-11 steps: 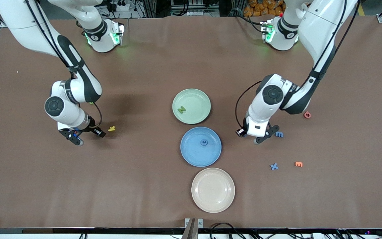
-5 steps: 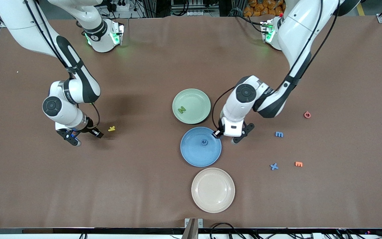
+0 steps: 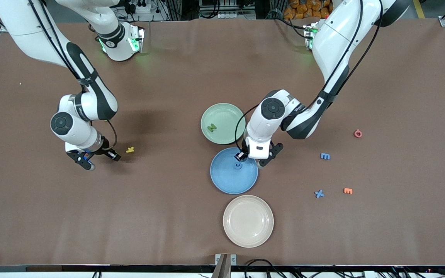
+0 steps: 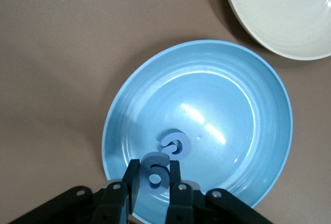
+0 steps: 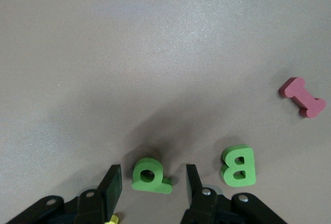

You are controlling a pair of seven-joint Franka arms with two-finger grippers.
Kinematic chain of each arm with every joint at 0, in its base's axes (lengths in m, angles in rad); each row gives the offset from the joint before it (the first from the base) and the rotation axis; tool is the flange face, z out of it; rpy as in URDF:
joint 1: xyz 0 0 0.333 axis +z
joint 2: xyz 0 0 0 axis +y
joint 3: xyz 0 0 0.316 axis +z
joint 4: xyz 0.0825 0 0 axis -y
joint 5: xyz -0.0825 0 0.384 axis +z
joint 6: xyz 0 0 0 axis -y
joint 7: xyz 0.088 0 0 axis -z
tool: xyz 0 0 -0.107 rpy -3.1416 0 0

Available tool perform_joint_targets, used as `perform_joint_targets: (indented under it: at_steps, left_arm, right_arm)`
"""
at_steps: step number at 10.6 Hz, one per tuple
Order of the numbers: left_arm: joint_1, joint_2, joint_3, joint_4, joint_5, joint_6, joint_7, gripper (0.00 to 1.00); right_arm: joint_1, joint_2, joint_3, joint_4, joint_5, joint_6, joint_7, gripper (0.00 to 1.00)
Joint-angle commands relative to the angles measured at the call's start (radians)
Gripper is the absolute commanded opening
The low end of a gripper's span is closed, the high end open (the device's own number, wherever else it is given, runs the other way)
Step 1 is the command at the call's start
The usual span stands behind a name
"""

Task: Sort letters by color into matching plates
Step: 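Carry the blue 6 onto the blue plate and open the left gripper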

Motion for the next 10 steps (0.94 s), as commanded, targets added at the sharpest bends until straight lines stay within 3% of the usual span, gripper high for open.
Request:
perform_joint_targets:
  at_steps: [1,2,4,7,10]
  left_arm:
    - [-0.007,0.019,0.011,0.036,0.020,-0.005,-0.018,0.79]
    - [-0.010,0.017,0.020,0.034,0.032,-0.005,-0.004,1.00]
    - [-0.003,0.011,0.034,0.034,0.043,-0.006,0.014,1.00]
    - [0.005,0.004,0.095,0.031,0.057,-0.032,0.118,1.00]
    - [0.090,0.004,0.134,0.032,0.063,-0.049,0.459,1.00]
  right_arm:
    - [0.015,0.023,-0.009,0.010,0.018,0.028,-0.009,0.57]
    - [0.016,0.023,-0.009,0.008,0.018,0.028,-0.009,0.54]
    - [0.018,0.023,-0.009,0.008,0.016,0.028,-0.010,0.42]
    - [0.018,0.021,-0.009,0.008,0.016,0.022,-0.012,0.00]
    - [0.019,0.011,-0.009,0.008,0.016,0.015,-0.013,0.00]
